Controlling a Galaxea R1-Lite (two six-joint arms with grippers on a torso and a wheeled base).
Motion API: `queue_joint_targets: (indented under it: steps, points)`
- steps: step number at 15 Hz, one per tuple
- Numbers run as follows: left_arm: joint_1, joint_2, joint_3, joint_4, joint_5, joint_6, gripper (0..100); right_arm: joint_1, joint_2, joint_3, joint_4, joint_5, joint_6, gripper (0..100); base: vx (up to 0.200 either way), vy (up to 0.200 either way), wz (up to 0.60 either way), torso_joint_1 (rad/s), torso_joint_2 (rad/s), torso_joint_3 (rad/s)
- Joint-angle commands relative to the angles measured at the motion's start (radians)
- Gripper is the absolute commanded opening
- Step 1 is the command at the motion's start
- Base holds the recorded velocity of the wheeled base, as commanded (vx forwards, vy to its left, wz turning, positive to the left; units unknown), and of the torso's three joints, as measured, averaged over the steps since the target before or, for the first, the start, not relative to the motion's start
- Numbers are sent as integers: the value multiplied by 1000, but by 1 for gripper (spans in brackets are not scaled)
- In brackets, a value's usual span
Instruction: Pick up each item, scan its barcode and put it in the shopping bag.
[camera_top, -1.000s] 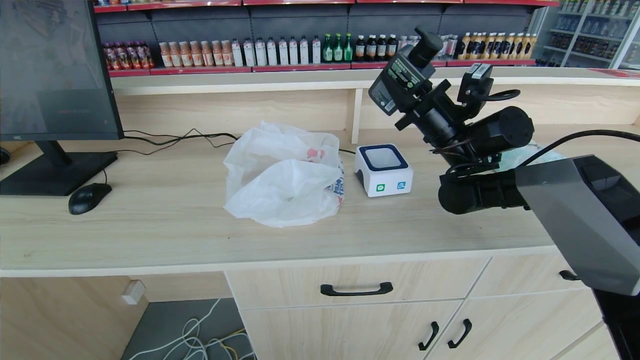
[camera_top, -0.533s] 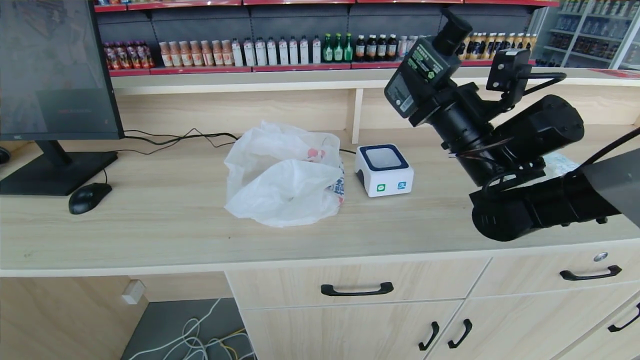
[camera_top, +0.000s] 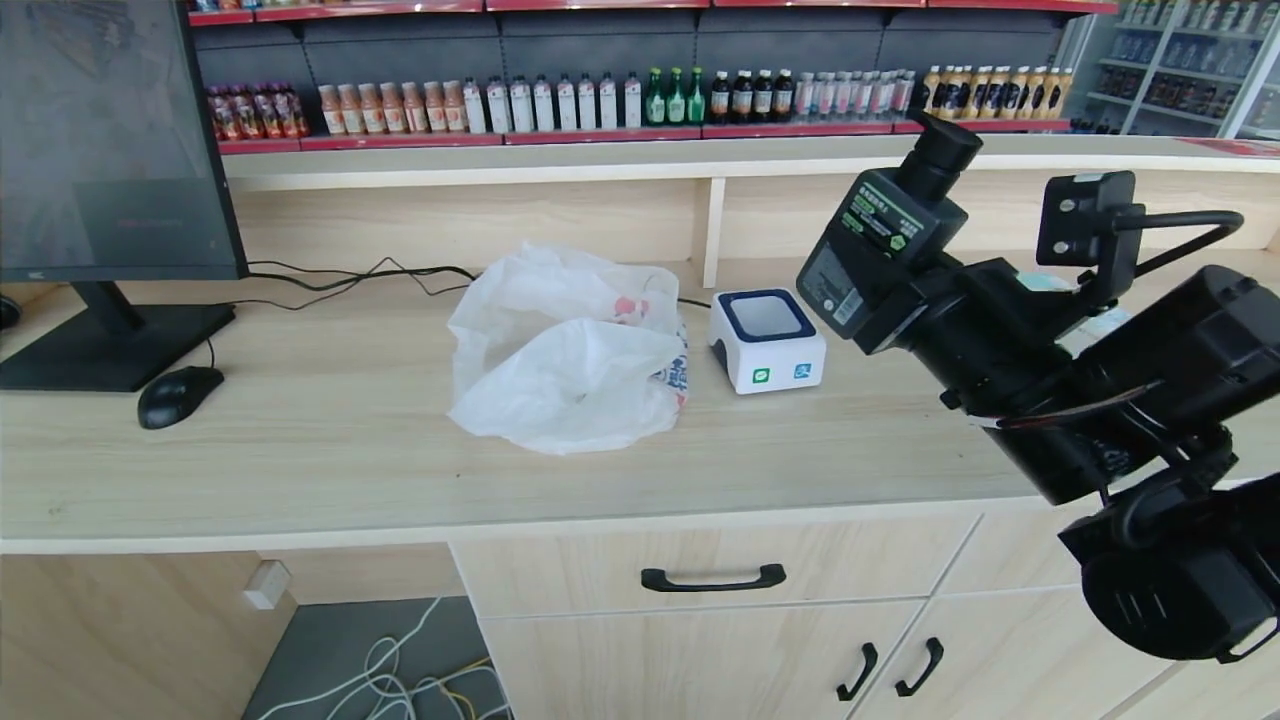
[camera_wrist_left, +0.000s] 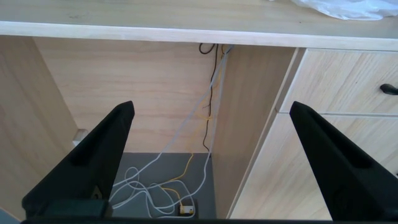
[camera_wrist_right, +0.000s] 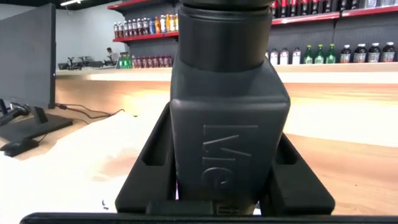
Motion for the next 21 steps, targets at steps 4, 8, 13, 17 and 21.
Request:
queue_joint_targets:
  steps: [4,8,13,17,21]
  points:
    - [0,0,0,0,0,1,100,8,-56,99,-3,-2,9,0,-150,0,0,2,3,2]
    - [0,0,0,0,0,-1,100,-35,-45,88,-3,-2,21,0,0,50,0,5,3,-1]
    - [0,0,0,0,0,-2,100,-75,-33,50,-3,-2,15,0,0,200,0,8,6,0]
    - [0,0,0,0,0,-1,100,-80,-33,42,-3,0,13,0,0,150,0,1,1,4]
    - [0,0,0,0,0,1,100,-80,-36,40,-3,0,13,0,0,0,150,1,2,-1]
